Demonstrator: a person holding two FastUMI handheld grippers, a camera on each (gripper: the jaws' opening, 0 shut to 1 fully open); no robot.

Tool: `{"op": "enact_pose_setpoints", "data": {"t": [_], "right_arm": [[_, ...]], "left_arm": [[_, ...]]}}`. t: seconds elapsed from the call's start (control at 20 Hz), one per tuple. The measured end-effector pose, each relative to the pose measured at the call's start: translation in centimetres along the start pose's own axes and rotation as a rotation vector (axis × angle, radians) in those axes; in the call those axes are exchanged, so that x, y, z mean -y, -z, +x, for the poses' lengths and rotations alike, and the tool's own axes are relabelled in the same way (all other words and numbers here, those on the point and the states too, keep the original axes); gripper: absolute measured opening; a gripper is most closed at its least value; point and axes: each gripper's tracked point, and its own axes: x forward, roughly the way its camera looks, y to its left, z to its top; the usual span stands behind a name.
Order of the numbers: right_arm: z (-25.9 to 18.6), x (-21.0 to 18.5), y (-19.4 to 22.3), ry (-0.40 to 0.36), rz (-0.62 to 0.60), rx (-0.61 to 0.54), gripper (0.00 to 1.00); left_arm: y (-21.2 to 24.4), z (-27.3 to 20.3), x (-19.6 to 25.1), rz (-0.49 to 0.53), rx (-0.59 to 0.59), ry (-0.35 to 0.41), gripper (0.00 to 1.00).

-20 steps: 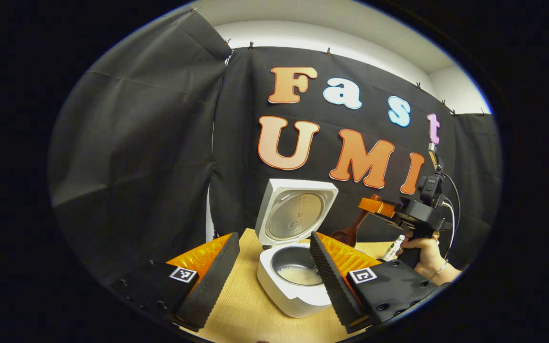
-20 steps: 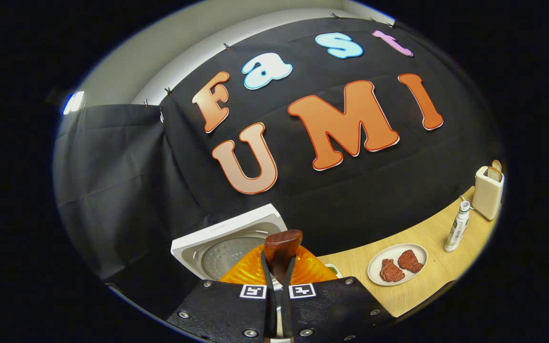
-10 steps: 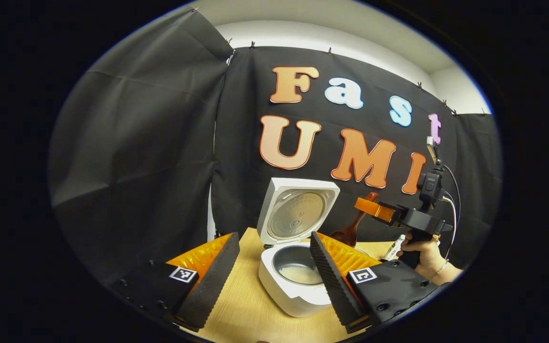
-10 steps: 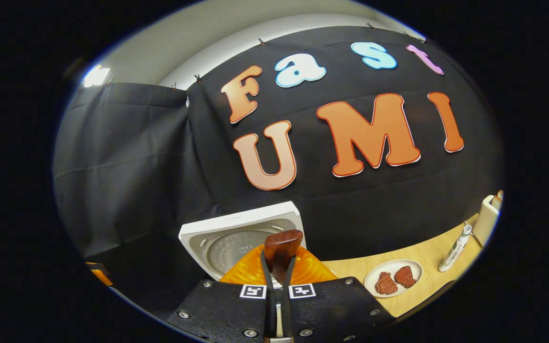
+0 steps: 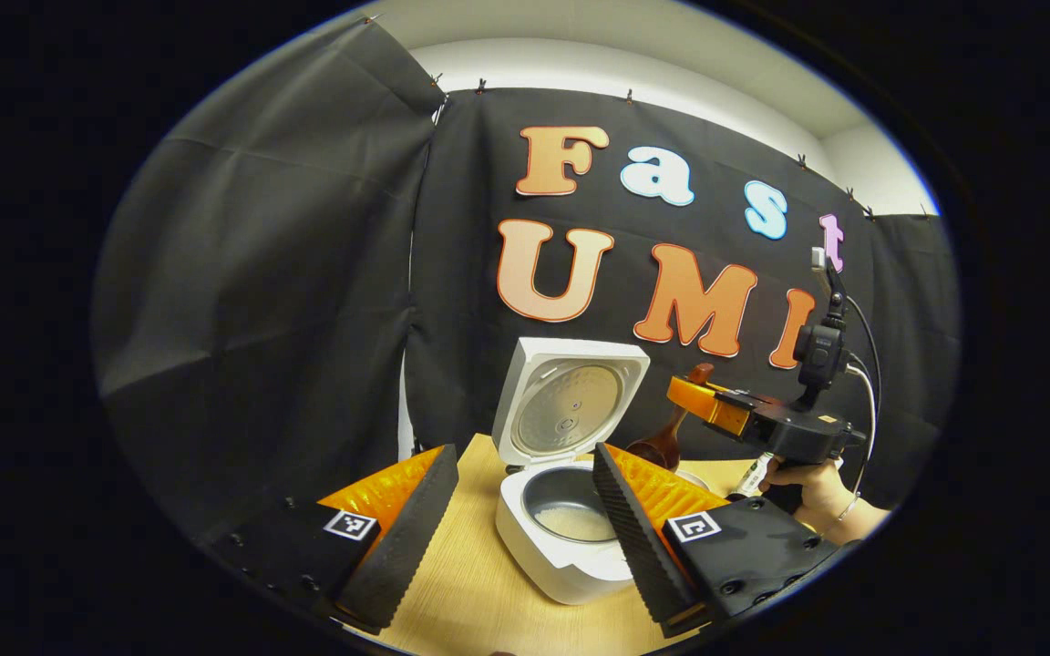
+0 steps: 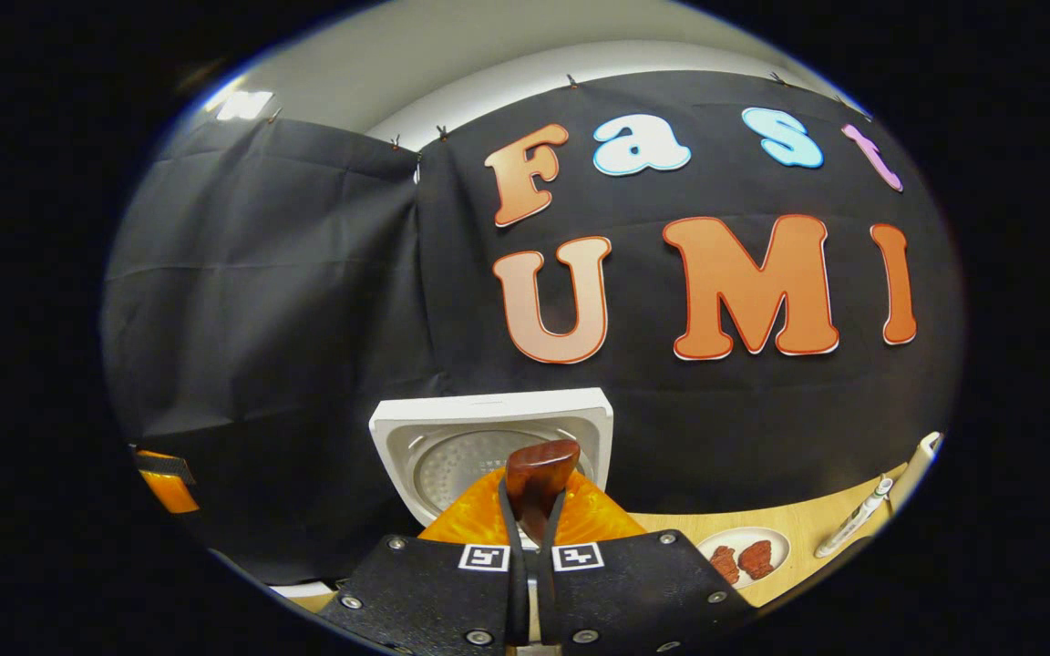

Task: Close the left gripper, press the button to open the rice cooker; take a wooden spoon from the chopstick holder with the right hand, scoop a spoonful of rice and pour it into the rice cooker, then put the wooden spoon back into the chopstick holder.

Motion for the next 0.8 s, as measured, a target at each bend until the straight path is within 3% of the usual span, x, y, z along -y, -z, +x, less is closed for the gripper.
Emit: {"op": "enact_pose_setpoints", "data": {"t": [0.25, 0.45, 0.8], "right_arm": [[-0.6, 0.0, -0.1, -0.010, -0.001, 0.003, 0.03], [-2.2, 1.8, -1.8, 0.016, 0.143, 0.023, 0.03], [-8.2, 9.5, -4.3, 0.138, 0.334, 0.077, 0.03]], "left_arm": [[0.2, -0.1, 0.1, 0.001, -0.004, -0.002, 1.00], [-0.1, -0.5, 0.6, 0.004, 0.007, 0.004, 1.00], [-0.5, -1.0, 2.5, 0.006, 0.019, 0.022, 1.00]]}}
